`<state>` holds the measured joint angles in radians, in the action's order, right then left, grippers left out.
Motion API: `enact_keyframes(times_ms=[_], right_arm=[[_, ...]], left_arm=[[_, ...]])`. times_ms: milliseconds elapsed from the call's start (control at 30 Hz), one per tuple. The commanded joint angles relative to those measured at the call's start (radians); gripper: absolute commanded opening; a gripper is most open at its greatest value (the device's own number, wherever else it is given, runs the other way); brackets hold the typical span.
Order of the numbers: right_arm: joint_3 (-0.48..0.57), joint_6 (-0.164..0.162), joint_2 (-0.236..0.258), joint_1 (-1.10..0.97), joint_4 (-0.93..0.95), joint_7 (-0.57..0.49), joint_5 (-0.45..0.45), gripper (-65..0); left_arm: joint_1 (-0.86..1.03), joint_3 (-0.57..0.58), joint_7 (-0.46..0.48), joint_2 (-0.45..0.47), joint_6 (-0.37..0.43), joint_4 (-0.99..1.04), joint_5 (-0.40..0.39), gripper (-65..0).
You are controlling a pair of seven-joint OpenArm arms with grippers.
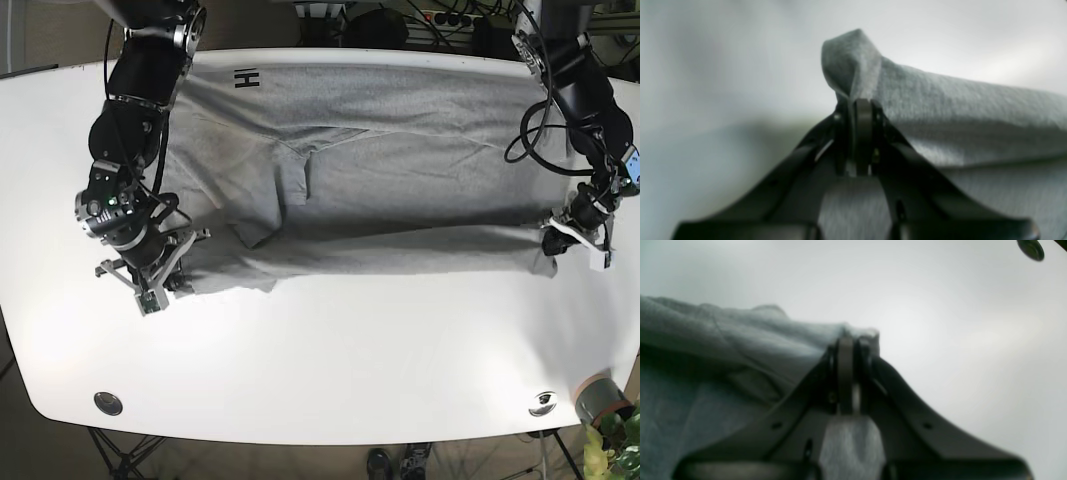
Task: Fold the T-shirt properly
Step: 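Lift the hem edge with both grippers and fold it toward the collar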
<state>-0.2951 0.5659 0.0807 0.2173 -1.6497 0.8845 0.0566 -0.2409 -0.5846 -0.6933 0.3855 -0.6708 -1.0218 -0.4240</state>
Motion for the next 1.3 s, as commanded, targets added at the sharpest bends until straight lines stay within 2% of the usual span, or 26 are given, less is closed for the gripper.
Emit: enact_keyframes(times_ms=[0,100,300,367,567,767,867,967,1067,1167,1200,1267], right_arm=[[-0.005,-0.004,0.011,-0.066,-0.132,-0.014,0.010,-62.9],[-0.005,-0.004,0.009,-0.129,-0.194,-0.014,0.010,-62.9],[-0.005,-0.004,0.008,-0.229,-0.255,-0.014,0.010,-62.9],[-0.008,0.001,-0.012,-0.249,-0.269,-0.014,0.010,-62.9],[-0.069,0.007,-0.051,-0.310,-0.301,-0.014,0.010,-62.9],[-0.069,0.007,-0.052,-0.353,-0.303,-0.015,0.010,-62.9],[-0.069,0.007,-0.054,-0.348,-0.300,-0.015,0.010,-59.9],[-0.066,0.006,-0.077,-0.342,-0.301,-0.014,0.010,-47.2],[-0.069,0.004,-0.098,-0.310,-0.300,-0.009,0.010,-28.7],[-0.066,0.004,-0.101,-0.289,-0.284,0.019,0.010,-14.3],[-0.066,0.004,-0.103,-0.281,-0.275,0.026,0.010,-11.9],[-0.068,0.004,-0.103,-0.264,-0.249,0.032,0.010,-11.4]], left_arm=[[-0.008,-0.025,-0.024,0.023,-0.020,-0.022,-0.013,-65.0],[0.022,-0.039,-0.055,0.023,-0.027,-0.082,-0.011,-65.0],[0.140,-0.039,-0.056,0.007,-0.027,-0.302,-0.008,-65.0],[0.162,-0.042,-0.061,-0.021,-0.027,-0.351,-0.003,-65.0],[0.249,-0.044,-0.062,-0.026,-0.027,-0.498,-0.008,-65.0],[0.305,-0.045,-0.062,-0.027,-0.027,-0.535,-0.011,-65.0],[0.312,-0.045,-0.061,-0.029,-0.027,-0.527,-0.006,-65.0],[0.326,-0.045,-0.059,-0.029,-0.027,-0.527,-0.008,-65.0],[0.329,-0.045,-0.059,-0.029,-0.027,-0.527,-0.009,-65.0],[0.331,-0.045,-0.059,-0.029,-0.027,-0.527,-0.006,-65.0],[0.331,-0.045,-0.059,-0.029,-0.027,-0.527,-0.006,-65.0],[0.331,-0.047,-0.059,-0.029,-0.027,-0.527,-0.005,-65.0]])
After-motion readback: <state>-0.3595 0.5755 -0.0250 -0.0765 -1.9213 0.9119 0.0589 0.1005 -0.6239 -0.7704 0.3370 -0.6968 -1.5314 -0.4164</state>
